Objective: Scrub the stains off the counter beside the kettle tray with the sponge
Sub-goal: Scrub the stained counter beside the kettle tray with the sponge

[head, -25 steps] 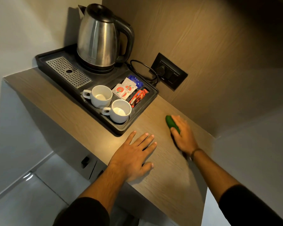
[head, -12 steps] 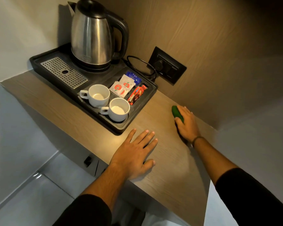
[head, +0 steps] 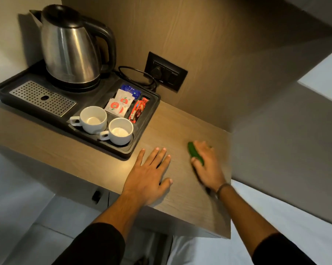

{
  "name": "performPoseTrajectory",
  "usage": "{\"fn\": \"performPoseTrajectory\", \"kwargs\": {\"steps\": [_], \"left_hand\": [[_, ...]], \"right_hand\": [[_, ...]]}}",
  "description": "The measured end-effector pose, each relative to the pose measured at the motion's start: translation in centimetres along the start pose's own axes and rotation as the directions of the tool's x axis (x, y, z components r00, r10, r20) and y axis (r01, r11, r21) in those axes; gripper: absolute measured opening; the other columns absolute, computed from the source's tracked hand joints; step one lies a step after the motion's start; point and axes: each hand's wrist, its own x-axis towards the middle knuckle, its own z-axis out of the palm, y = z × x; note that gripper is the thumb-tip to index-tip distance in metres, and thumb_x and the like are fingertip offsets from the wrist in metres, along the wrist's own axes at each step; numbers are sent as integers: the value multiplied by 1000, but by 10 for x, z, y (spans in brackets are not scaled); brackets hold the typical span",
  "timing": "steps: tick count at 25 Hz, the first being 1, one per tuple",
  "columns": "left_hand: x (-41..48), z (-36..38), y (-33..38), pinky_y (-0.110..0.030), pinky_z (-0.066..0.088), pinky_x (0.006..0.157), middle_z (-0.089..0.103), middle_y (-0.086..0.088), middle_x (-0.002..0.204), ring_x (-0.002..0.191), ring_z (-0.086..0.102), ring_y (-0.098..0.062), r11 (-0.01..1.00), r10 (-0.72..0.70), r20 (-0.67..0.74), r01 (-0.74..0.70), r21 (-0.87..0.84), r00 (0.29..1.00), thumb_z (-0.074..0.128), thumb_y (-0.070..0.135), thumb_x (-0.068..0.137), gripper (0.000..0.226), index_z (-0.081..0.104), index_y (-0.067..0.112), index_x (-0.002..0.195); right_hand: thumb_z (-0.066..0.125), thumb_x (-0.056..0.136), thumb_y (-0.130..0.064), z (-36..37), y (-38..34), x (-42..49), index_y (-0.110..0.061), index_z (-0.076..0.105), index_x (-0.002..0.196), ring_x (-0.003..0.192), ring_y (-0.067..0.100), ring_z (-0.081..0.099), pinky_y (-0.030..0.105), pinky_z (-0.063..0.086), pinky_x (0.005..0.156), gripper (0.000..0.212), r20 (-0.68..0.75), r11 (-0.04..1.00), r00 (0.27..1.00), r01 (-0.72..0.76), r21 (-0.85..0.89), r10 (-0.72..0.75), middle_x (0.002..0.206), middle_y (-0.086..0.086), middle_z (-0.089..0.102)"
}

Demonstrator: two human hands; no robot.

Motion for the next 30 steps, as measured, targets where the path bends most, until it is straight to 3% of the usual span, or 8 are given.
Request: {"fn": "performPoseTrajectory", "kwargs": {"steps": [3, 8, 13, 19, 23, 26, 30], "left_hand": [[0, 0, -1, -62, 3, 129, 5, -5, 177, 161, -5, -22, 1000, 3, 0, -3, -2, 1000, 24, 62, 103, 76, 11, 22, 165], [2, -1, -1, -62, 4, 129, 5, -4, 177, 161, -5, -22, 1000, -1, 9, 1, 0, 1000, 26, 62, 103, 76, 10, 22, 165], [1, -1, -2, -63, 6, 128, 8, -6, 177, 161, -3, -24, 1000, 1, 21, -1, 5, 1000, 26, 62, 103, 76, 12, 21, 165], [-7, -17, 4, -63, 4, 129, 1, -9, 177, 161, -6, -27, 999, -15, 78, 12, 41, 997, 30, 60, 106, 78, 2, 17, 165], [-84, -40, 16, -62, 8, 129, 2, -12, 176, 161, -2, -29, 991, -88, -59, 93, 96, 994, 31, 57, 107, 79, 1, 13, 165], [-120, -37, 9, -62, 13, 128, 9, -13, 176, 161, 4, -29, 985, -134, -45, 138, 104, 990, 30, 57, 105, 80, 7, 10, 165], [-273, -39, 13, -64, 18, 127, 15, -15, 174, 160, 11, -32, 920, -368, -95, 377, 108, 925, 23, 58, 102, 81, 14, 7, 164]], "right_hand": [[50, 98, -33, 14, -4, -71, -40, 20, 160, 157, 9, 11, 43, 6, 128, 69, 99, 982, 979, 182, -42, -178, 169, -14, 24], [56, 100, -22, -9, 1, -51, -28, 30, 158, 157, 20, 19, 51, 12, 128, 64, -22, 992, 992, -122, -30, 121, 166, -2, 31], [50, 94, -34, 14, -24, -103, -40, 15, 160, 157, 6, 6, 41, 3, 127, 75, 105, 997, 992, 75, -13, -73, 170, -15, 19], [52, 100, -17, 10, -35, -66, -22, 29, 159, 156, 21, 18, 46, 11, 129, 64, 2, 989, 990, -141, -38, 141, 167, 4, 32], [46, 98, -22, 17, -82, -119, -19, 31, 158, 156, 24, 21, 44, 9, 128, 61, -19, 996, 1000, 2, -93, -3, 165, 7, 34], [55, 98, -18, 35, -91, -145, -20, 28, 158, 156, 26, 19, 45, 8, 127, 66, -83, 993, 996, 33, -115, -43, 166, 6, 32], [64, 94, -15, 67, -154, -225, -16, 29, 158, 156, 29, 20, 50, 13, 127, 73, 18, 956, 968, 251, -152, -251, 166, 9, 32]]}}
